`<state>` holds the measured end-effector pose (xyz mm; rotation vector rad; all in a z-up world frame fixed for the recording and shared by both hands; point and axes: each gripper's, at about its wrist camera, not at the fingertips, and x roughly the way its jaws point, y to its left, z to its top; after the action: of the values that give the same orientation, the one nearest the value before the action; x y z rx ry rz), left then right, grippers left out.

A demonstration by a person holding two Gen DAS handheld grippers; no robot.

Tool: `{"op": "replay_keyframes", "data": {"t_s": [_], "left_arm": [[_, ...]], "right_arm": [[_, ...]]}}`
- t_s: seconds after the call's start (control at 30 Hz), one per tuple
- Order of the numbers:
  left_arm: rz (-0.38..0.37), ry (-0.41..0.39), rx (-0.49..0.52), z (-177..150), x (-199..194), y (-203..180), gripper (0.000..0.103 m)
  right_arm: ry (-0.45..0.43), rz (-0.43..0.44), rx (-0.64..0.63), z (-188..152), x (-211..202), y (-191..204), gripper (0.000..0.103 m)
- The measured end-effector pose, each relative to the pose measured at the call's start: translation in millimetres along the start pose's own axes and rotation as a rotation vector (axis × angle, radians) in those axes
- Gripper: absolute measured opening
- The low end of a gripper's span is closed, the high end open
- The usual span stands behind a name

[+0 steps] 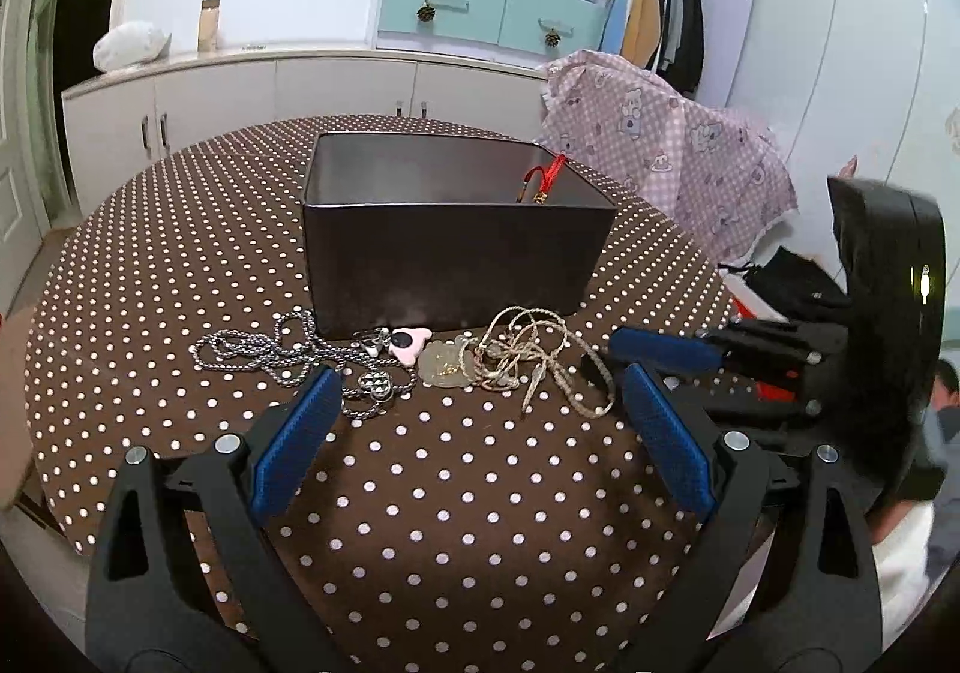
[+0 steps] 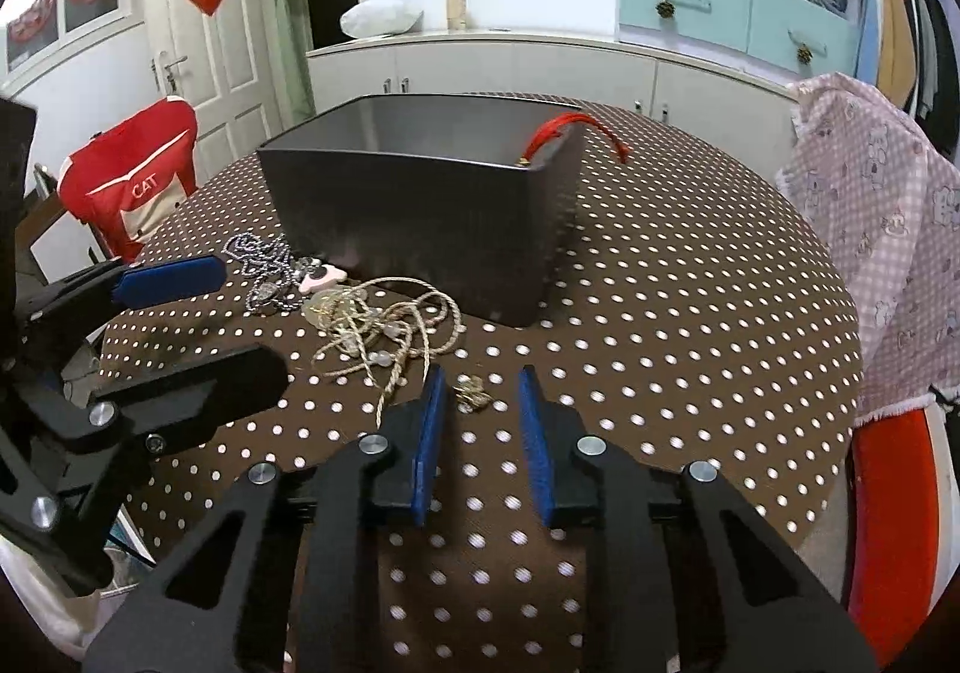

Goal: Organize jewelry
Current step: 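Grasp the cream rope necklace with the left gripper while the right grasps a small gold charm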

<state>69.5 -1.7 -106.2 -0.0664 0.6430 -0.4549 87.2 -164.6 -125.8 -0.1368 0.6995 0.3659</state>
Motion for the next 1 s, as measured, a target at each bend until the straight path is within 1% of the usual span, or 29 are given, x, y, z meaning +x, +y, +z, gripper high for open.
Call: {"op": "replay_keyframes", "data": {"t_s": [0.03,0.07,0.1,0.23,0.3,0.33,0.37,0.4,0.43,0.47,0.5,0.53,0.6,0.63,0.67,0.7,0.73,0.8,0.83,0.87,0.93,1.0], "left_arm": [[-0.008,0.002,-0.011,1,1,0,0.093],[-0.014,0.007,-0.021,2,3,0,0.093],[-0.014,0.012,-0.022,4,4,-1,0.093],[-0.026,-0.002,0.028,8,6,-16,0.093],[-0.009,-0.011,0.063,10,8,-25,0.093],[0.010,-0.018,0.069,11,8,-28,0.092],[0.018,-0.022,0.076,12,9,-30,0.088],[0.004,-0.015,0.089,13,11,-33,0.087],[0.002,-0.006,0.096,14,14,-35,0.083],[0.015,0.005,0.099,15,17,-36,0.078],[0.034,0.035,0.102,15,23,-37,0.074],[0.035,0.055,0.100,16,26,-36,0.071],[0.049,0.110,0.084,17,35,-33,0.068],[0.058,0.134,0.077,18,39,-32,0.058],[0.074,0.157,0.074,18,44,-31,0.052],[0.091,0.149,0.081,18,43,-30,0.046],[0.104,0.149,0.093,16,44,-32,0.031],[0.126,0.145,0.094,16,45,-32,0.022],[0.128,0.141,0.089,16,44,-31,0.012],[0.118,0.144,0.078,15,43,-29,0.007],[0.104,0.140,0.060,15,40,-25,0.006],[0.110,0.135,0.059,15,39,-25,0.006]], "right_arm": [[-0.003,0.002,-0.007,0,0,1,0.018],[-0.005,0.014,-0.007,0,0,2,0.012],[-0.006,0.019,-0.007,-1,0,1,0.010],[-0.008,0.029,0.004,-1,-1,-3,0.010],[-0.009,0.024,0.012,-2,-3,-6,0.010],[-0.009,0.020,0.021,-2,-4,-9,0.010],[-0.010,0.017,0.026,-3,-4,-10,0.010],[-0.010,0.011,0.035,-3,-5,-13,0.010],[-0.010,0.006,0.041,-3,-6,-15,0.010],[-0.010,-0.001,0.051,-4,-7,-19,0.010],[-0.010,-0.005,0.057,-4,-7,-20,0.010],[-0.012,-0.011,0.065,-4,-9,-23,0.010],[-0.015,-0.019,0.085,-4,-10,-29,0.010],[-0.016,-0.022,0.092,-5,-10,-30,0.010],[-0.018,-0.026,0.098,-5,-11,-31,0.010],[-0.019,-0.026,0.100,-5,-11,-32,0.010],[-0.022,-0.026,0.105,-5,-12,-33,0.010],[-0.025,-0.025,0.107,-5,-14,-34,0.010],[-0.027,-0.026,0.108,-6,-14,-34,0.010],[-0.031,-0.027,0.109,-5,-16,-34,0.010],[-0.040,-0.026,0.111,-5,-19,-33,0.010],[-0.048,-0.030,0.111,-5,-21,-34,0.010]]}}
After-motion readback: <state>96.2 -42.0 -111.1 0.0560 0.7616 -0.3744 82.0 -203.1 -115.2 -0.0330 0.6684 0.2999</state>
